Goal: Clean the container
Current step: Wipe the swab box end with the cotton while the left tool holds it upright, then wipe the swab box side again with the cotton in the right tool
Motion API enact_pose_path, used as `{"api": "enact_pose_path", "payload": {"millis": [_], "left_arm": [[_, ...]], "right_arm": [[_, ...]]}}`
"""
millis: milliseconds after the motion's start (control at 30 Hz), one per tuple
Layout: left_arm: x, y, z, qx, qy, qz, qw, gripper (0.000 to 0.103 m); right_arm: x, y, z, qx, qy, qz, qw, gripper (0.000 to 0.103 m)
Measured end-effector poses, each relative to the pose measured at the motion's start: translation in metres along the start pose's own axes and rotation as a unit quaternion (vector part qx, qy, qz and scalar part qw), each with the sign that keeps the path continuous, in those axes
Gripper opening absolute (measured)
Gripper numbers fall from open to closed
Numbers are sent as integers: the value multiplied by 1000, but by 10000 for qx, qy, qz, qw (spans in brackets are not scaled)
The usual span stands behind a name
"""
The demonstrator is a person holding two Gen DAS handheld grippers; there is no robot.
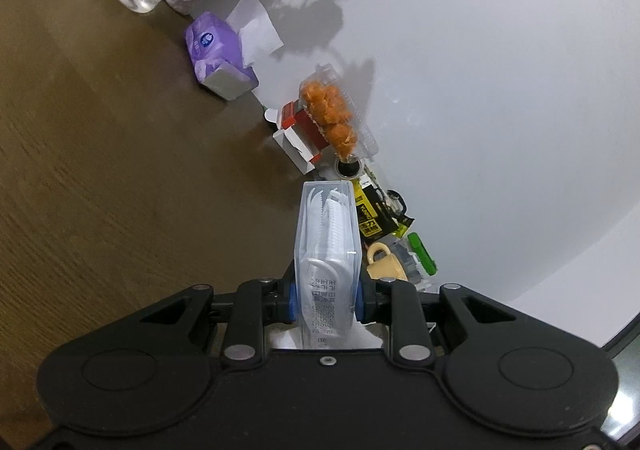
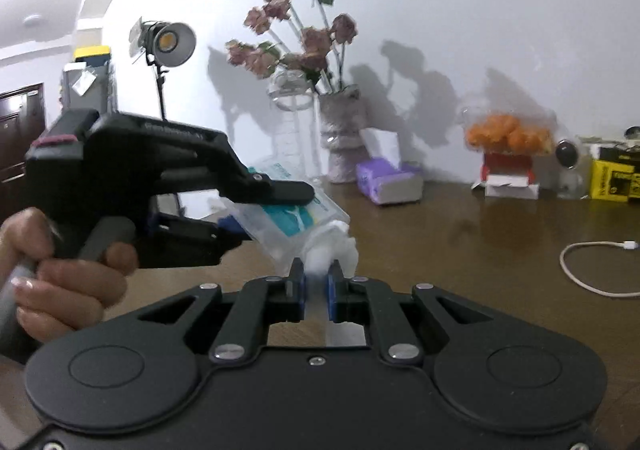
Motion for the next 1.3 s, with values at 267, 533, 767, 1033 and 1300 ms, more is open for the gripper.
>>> {"api": "enact_pose_path", "payload": {"millis": [267, 533, 767, 1033, 1300], "left_arm": [[0, 0, 1, 4, 5, 84, 10000, 25], [6, -9, -9, 165, 99, 72, 9998, 25], [8, -23, -16, 983, -73, 586, 9934, 25], [41, -60, -68, 3299, -217, 1817, 9261, 25], [61, -69, -90, 4404, -225, 2506, 8618, 25]], "right_arm": [[2, 6, -6, 394, 412, 497, 9971, 10], [-5, 30, 10, 39, -7, 322, 9995, 10], [-9, 32, 1, -107, 41, -70, 9999, 10], [-43, -29, 43, 77, -409, -470, 9980, 10], [-25, -12, 70, -1194, 467, -296, 9913, 10]]}}
Point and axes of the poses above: each gripper's, at about its wrist camera, not at the fingertips, and x roughly the way its jaws point, y to its left, z to its top, the point moved 5 cm from there along x, roughly the way its jaws point, and after that the axes turned 10 degrees about y, right-handed, at the moved point
